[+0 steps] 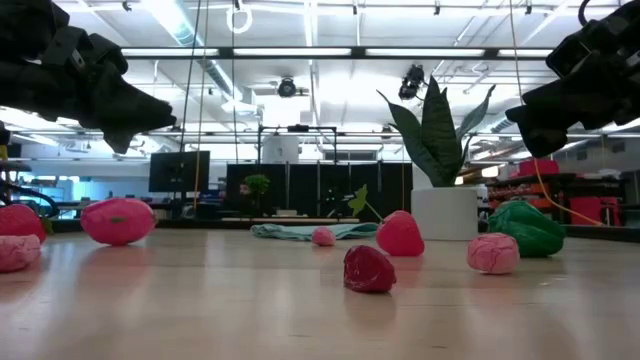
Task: Pick and placing Produce into tupperware
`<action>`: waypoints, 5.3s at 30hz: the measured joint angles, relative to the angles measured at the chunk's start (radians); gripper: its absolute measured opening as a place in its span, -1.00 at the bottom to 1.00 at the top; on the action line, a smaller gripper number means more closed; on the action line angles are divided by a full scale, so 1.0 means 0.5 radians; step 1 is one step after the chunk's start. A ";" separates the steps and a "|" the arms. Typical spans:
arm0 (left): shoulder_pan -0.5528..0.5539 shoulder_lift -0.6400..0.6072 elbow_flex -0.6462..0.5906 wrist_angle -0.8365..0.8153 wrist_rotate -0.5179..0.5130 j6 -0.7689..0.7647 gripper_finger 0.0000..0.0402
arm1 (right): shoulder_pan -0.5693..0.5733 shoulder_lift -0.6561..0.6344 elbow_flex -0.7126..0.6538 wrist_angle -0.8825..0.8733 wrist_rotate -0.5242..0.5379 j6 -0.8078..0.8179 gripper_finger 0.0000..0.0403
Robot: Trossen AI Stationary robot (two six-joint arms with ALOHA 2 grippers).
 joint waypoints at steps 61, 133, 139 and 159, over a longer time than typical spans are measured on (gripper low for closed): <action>0.000 0.711 1.436 -1.854 0.067 -0.811 0.10 | 0.000 0.000 -0.001 0.000 0.001 -0.002 -0.26; -0.148 2.763 1.686 -1.264 0.595 -0.785 0.18 | -0.002 0.000 0.000 0.013 0.008 0.230 -0.26; -0.128 2.762 2.018 -0.948 0.596 -0.407 0.13 | -0.002 0.000 0.000 0.013 0.009 0.199 -0.26; -0.248 3.400 2.873 -0.248 0.716 0.237 0.18 | -0.003 0.033 0.000 -0.012 0.231 0.044 -0.26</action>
